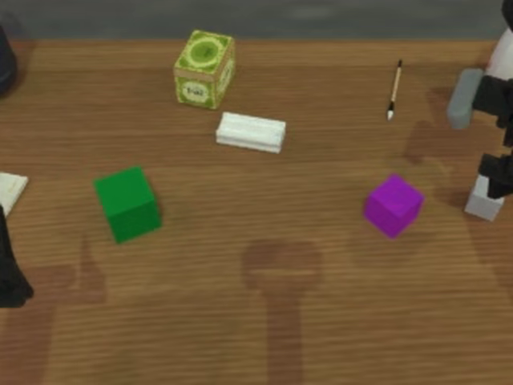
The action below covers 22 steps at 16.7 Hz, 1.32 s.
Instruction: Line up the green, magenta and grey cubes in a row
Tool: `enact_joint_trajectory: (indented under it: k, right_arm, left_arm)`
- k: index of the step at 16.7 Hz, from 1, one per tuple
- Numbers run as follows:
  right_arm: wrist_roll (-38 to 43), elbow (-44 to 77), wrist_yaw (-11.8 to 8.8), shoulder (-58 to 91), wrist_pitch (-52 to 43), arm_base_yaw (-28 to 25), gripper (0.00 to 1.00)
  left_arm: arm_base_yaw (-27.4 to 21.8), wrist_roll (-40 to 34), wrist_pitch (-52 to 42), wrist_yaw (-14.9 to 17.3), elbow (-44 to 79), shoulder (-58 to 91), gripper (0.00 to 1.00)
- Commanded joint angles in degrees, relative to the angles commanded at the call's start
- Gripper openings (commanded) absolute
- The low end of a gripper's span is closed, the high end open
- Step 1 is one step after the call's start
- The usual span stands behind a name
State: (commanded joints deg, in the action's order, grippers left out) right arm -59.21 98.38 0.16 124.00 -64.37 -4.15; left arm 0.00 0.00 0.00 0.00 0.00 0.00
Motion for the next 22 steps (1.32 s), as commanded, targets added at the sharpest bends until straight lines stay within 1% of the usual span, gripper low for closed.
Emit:
enact_joint_trajectory:
  k: [5, 12, 17, 22]
  right_arm:
    - [0.0, -0.9, 0.0, 0.3, 1.1, 0.2, 1.0]
    - [0.2, -9.0, 0.1, 6.4, 15.7, -0.1, 1.0]
    - [0.2, -9.8, 0.1, 7.1, 17.0, -0.1, 1.0]
    - [0.2, -9.8, 0.1, 7.1, 17.0, -0.1, 0.62]
  left_arm:
    - [0.0, 0.0, 0.0, 0.0, 0.0, 0.0, 1.0]
    - [0.0, 0.0, 0.0, 0.0, 0.0, 0.0, 1.0]
    - [0.0, 0.0, 0.0, 0.0, 0.0, 0.0, 1.0]
    - [0.0, 0.0, 0.0, 0.0, 0.0, 0.0, 1.0]
